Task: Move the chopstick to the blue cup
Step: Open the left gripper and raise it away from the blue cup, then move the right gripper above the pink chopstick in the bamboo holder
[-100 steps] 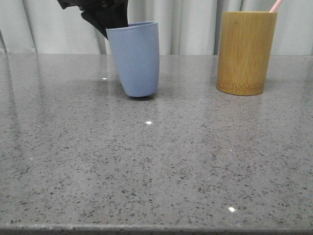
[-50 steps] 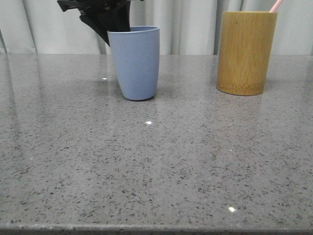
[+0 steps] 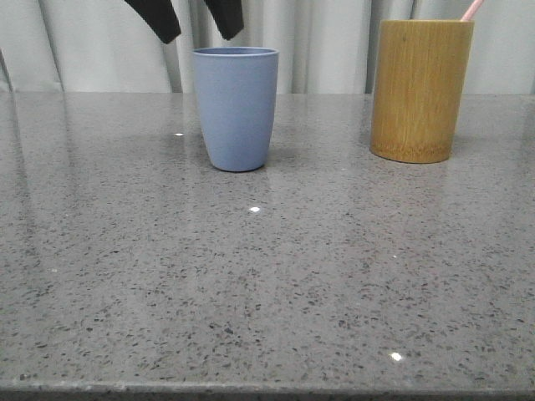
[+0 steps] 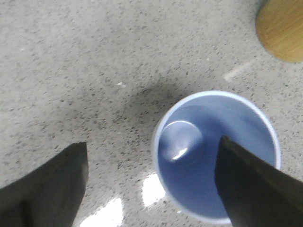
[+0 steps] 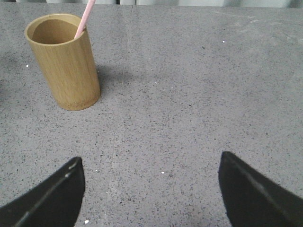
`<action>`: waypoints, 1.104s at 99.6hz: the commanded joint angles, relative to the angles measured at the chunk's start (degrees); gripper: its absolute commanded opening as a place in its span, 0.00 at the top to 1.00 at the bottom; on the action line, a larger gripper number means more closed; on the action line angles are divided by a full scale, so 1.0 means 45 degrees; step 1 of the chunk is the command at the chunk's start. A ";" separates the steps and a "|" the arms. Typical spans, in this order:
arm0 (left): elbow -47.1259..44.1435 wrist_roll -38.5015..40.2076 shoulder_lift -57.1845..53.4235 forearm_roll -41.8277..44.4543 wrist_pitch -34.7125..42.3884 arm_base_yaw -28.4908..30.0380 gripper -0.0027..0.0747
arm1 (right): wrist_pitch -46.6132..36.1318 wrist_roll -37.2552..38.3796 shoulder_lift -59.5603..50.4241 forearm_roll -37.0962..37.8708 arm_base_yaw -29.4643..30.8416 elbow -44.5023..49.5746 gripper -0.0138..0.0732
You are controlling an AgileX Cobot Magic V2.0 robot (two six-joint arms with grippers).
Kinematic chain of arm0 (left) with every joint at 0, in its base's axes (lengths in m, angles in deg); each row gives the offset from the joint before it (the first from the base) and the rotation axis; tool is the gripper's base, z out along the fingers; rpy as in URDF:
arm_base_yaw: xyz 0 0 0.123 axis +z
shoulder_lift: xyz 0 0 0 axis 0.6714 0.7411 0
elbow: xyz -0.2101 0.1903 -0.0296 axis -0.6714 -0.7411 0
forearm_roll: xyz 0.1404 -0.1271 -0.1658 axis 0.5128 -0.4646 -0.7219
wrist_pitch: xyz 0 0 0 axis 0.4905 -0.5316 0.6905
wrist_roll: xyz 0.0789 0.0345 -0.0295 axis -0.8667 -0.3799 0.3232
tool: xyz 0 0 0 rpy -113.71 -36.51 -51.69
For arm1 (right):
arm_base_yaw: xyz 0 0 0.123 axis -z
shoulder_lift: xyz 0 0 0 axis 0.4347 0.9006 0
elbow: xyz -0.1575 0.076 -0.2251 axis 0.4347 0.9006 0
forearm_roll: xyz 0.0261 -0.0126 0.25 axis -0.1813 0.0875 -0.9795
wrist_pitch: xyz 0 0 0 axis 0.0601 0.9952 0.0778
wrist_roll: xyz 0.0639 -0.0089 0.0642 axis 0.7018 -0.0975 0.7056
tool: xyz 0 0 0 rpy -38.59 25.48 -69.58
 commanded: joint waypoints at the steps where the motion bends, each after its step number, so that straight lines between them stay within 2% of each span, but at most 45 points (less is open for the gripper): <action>1: 0.0451 0.0264 -0.1118 0.0373 0.0080 -0.0106 0.27 | -0.0950 -0.0016 0.0181 0.0010 0.0008 -0.0413 0.17; 18: 0.0451 0.0480 -0.2317 0.0773 0.0745 0.0144 0.27 | -0.0950 -0.0016 0.0181 0.0010 0.0008 -0.0413 0.17; 43: -0.0610 0.0480 -0.4242 0.0795 0.0816 0.1656 0.27 | -0.0953 -0.0016 0.0181 0.0010 0.0008 -0.0402 0.17; 58: -0.3290 0.0454 -0.6080 0.0795 0.1868 0.2952 0.27 | -0.0965 -0.0016 0.0181 0.0010 0.0008 -0.0403 0.17; 73: -0.6813 0.0454 -0.8211 0.0795 0.3030 0.3824 0.27 | -0.1032 -0.0016 0.0181 0.0010 0.0008 -0.0403 0.17; 91: -1.0751 0.0454 -1.0989 0.0795 0.4274 0.4063 0.27 | -0.1058 -0.0016 0.0181 0.0010 0.0008 -0.0403 0.17; 110: -1.3771 0.0704 -1.3776 0.0733 0.4705 0.4063 0.27 | -0.1058 -0.0016 0.0181 0.0010 0.0008 -0.0403 0.17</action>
